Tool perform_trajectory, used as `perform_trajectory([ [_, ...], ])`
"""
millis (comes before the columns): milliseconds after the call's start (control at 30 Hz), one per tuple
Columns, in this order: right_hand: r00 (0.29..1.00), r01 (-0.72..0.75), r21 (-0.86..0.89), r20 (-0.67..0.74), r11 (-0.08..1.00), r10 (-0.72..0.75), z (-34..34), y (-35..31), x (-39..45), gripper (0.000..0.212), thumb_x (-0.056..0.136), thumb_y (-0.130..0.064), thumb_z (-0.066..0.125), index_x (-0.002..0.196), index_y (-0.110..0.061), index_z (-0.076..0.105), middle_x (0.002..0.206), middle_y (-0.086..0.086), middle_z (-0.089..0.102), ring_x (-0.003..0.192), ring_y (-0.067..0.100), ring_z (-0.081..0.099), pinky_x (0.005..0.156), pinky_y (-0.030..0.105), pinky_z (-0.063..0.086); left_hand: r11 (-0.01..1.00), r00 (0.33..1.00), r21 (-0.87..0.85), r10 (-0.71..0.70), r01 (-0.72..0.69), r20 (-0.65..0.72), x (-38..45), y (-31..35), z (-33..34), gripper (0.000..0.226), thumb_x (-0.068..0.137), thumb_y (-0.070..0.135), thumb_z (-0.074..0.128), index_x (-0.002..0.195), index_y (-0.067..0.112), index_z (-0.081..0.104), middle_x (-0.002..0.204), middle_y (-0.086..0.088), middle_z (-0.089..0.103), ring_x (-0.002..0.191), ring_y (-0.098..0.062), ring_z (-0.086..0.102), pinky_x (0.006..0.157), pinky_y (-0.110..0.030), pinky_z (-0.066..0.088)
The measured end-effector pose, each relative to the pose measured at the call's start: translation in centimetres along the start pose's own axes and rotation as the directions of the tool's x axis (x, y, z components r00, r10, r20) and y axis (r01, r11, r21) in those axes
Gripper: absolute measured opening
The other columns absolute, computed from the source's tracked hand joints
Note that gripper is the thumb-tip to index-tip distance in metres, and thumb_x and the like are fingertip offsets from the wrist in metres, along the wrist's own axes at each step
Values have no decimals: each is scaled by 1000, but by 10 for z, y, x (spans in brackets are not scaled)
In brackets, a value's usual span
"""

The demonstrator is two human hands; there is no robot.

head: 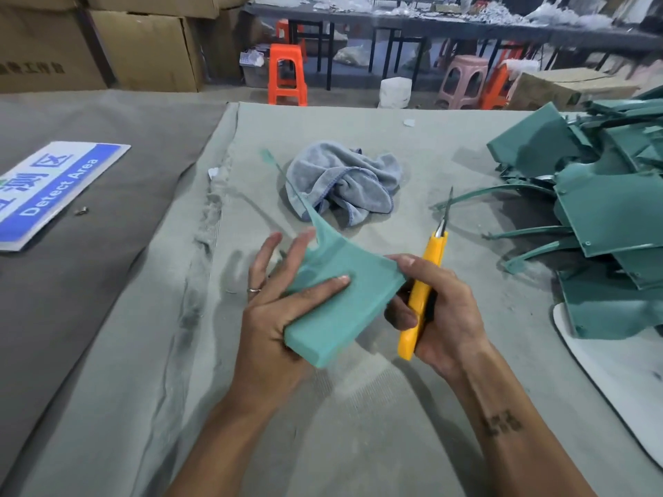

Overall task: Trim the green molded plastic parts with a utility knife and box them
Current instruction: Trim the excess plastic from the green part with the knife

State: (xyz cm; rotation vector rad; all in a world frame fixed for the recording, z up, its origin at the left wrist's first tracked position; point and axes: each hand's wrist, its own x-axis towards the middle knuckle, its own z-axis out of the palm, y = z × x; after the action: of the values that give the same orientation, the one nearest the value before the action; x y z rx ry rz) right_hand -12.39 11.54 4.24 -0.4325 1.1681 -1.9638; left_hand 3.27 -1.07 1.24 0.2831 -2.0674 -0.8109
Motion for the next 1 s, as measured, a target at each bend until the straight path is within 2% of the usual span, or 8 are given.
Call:
perform_trajectory([
  [167, 983, 79, 19, -170, 997, -75, 1, 7, 3, 22, 71, -13, 78, 87, -3, 66, 65, 10, 47, 36, 15, 38, 39, 24, 32, 979, 971, -69, -202, 194, -131, -3, 3, 11, 81, 92, 32, 71, 160, 21, 29, 172, 3, -3, 158, -15, 3, 120, -15, 21],
  [233, 963, 139, -4, -232, 990, -136, 2, 11, 4, 10, 82, -11, 75, 86, -6, 66, 60, 6, 47, 36, 16, 41, 39, 24, 34, 881, 897, -299, -419, 366, -138, -3, 4, 15, 84, 95, 15, 71, 161, 29, 21, 171, 6, 7, 154, -8, 23, 113, -15, 36],
  [333, 940, 197, -53, -273, 979, -204, 4, 16, 5, 16, 80, -11, 79, 86, -11, 64, 62, 5, 57, 36, 17, 45, 39, 24, 35, 545, 733, -592, -670, 594, 119, 2, 9, 14, 53, 97, -8, 58, 146, 12, 51, 137, -3, 66, 125, -14, 63, 106, -33, 52],
  [433, 948, 188, -128, -235, 974, -214, 9, 22, 4, 20, 73, -18, 81, 79, -18, 62, 55, 7, 51, 35, 19, 47, 38, 23, 35, -43, 620, -811, -621, 584, 480, 6, 19, 13, 48, 90, -8, 55, 138, -3, 54, 133, -19, 66, 125, -31, 64, 103, -42, 53],
  [500, 962, 177, -182, -173, 967, -209, 13, 27, 2, 20, 70, -24, 86, 70, -24, 66, 52, 9, 50, 35, 21, 49, 38, 22, 37, -195, 610, -816, -576, 544, 544, 5, 23, 12, 55, 87, 8, 63, 141, -1, 53, 138, -21, 62, 131, -32, 59, 110, -47, 48],
  [733, 938, 281, -331, 294, 901, -184, 16, 29, -10, 34, 90, -57, 75, 89, -23, 72, 83, 13, 78, 35, 24, 53, 41, 21, 42, -289, 427, -876, -786, 386, 447, 14, 19, 5, 39, 83, 16, 72, 120, 4, 70, 122, -19, 72, 95, -24, 73, 72, -29, 60],
  [933, 875, 464, -748, 303, 474, -378, 2, 19, -9, 45, 94, -60, 63, 80, -17, 57, 61, 0, 52, 51, 15, 45, 51, 25, 38, -407, 412, -871, -769, 274, 489, 16, 16, -9, 23, 76, 10, 77, 97, 1, 77, 94, -13, 77, 66, -16, 74, 51, -23, 60],
  [1000, 868, 491, -730, 362, 475, -340, 1, 20, -9, 32, 98, -52, 59, 87, -22, 59, 63, -5, 51, 54, 14, 45, 52, 31, 39, -428, 418, -860, -753, 278, 509, 14, 18, -9, 17, 75, 9, 77, 88, -1, 78, 88, -13, 76, 60, -16, 73, 48, -22, 59],
])
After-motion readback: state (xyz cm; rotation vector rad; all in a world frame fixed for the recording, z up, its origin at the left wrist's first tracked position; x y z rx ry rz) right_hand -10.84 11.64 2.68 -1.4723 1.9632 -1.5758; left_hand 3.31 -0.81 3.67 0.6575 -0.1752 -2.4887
